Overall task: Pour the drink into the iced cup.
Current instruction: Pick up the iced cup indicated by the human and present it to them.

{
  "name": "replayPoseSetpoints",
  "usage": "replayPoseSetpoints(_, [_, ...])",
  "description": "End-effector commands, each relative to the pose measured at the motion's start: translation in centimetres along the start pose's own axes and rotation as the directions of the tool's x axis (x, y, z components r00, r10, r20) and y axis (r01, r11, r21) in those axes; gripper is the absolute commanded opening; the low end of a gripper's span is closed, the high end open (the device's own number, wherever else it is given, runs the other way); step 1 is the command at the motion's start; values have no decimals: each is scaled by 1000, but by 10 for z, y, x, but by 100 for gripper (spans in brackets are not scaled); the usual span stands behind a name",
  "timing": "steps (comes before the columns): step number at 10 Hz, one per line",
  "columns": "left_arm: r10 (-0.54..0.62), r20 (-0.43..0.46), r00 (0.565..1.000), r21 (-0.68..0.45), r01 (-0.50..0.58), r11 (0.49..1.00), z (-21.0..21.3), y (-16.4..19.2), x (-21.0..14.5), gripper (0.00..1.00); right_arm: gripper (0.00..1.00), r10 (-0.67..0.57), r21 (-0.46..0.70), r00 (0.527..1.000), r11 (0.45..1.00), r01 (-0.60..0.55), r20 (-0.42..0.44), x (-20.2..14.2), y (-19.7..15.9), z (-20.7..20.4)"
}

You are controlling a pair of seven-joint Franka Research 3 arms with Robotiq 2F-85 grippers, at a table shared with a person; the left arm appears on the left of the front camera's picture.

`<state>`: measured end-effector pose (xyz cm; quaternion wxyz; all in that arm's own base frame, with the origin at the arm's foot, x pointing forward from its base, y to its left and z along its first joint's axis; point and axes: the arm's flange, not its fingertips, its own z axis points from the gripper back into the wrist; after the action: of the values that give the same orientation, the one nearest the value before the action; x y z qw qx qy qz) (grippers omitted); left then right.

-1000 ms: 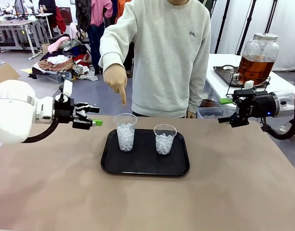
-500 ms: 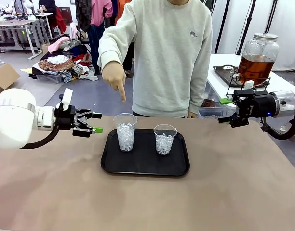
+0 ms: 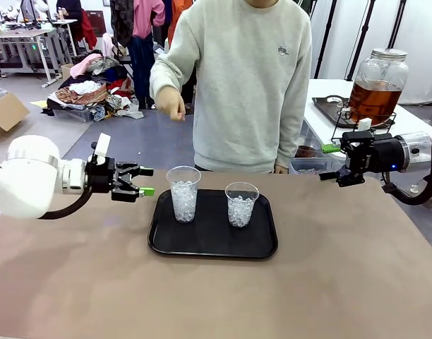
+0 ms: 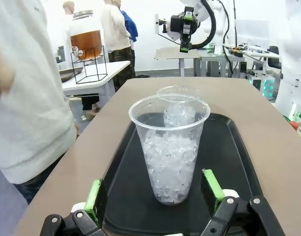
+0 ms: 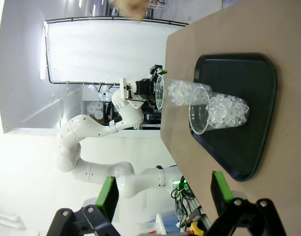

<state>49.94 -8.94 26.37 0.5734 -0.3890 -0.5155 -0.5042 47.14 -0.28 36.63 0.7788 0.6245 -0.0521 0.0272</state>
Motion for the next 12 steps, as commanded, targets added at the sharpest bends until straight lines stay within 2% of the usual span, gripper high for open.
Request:
replayPoseSetpoints(1, [-15, 23, 1000, -17, 15, 1000, -8, 3, -10, 100, 100, 1, -1, 1000, 1000, -1, 4, -1, 1, 0])
replayPoseSetpoints(3, [17, -36, 999, -5, -18, 1000, -10, 4, -8, 100, 100, 1, -1, 1000, 1000, -1, 4, -1, 1, 0])
replayPoseSetpoints(4, [13, 1, 1000, -17, -13, 1000, -9, 2, -9, 100, 100, 1, -1, 1000, 1000, -1, 4, -1, 1, 0])
replayPoseSetpoints(12, [-8, -12, 1000, -27, 8, 1000, -17, -4, -4, 100, 100, 1, -1, 1000, 1000, -1, 4, -1, 1, 0])
